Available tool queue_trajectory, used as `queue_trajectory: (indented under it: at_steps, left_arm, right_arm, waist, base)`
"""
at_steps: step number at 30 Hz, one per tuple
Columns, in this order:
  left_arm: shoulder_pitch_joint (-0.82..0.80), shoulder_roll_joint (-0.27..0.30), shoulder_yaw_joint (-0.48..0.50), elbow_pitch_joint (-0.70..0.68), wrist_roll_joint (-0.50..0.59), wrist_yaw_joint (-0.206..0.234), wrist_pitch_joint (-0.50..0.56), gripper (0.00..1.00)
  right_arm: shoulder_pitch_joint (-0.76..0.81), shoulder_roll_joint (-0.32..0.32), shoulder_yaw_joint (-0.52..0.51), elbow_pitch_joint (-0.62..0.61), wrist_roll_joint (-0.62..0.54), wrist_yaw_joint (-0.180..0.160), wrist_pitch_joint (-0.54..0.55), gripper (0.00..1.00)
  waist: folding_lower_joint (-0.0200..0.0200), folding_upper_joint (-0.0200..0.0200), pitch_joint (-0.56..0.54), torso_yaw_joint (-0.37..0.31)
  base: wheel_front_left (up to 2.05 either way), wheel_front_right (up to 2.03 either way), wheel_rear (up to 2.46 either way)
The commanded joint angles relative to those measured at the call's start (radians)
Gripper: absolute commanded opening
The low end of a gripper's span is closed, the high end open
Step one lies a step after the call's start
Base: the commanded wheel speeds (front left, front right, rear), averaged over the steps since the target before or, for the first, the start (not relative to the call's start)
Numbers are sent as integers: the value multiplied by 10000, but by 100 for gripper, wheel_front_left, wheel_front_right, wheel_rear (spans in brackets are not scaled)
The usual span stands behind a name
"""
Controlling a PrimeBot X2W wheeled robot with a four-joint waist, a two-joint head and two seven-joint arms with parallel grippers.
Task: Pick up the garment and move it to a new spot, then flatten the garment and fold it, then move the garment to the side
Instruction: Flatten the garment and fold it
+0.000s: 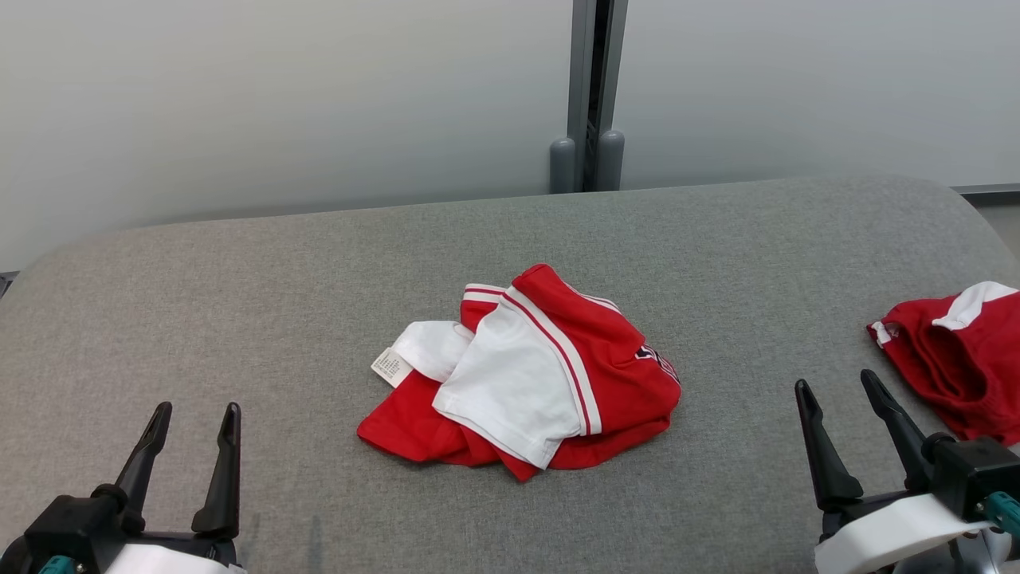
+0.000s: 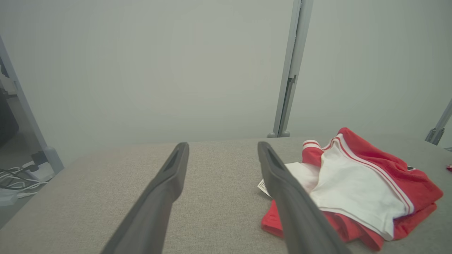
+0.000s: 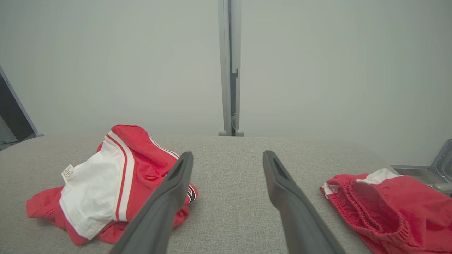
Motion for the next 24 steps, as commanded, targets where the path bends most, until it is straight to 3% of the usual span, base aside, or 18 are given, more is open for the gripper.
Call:
queue_trajectory:
  at_steps: [1, 24]
  left_arm:
    - [50, 79, 2, -48, 26, 64, -3, 100]
    - [-107, 66, -155, -345, 46, 362, 191, 100]
  right_arm:
    - [64, 4, -56, -41, 4, 1, 4, 100]
    - [-247, -61, -50, 57, 21, 1, -3, 100]
  waist:
    - [0, 0, 3, 2]
    - [0, 0, 213, 243]
  base:
    - [0, 0, 0]
    - [0, 0, 0]
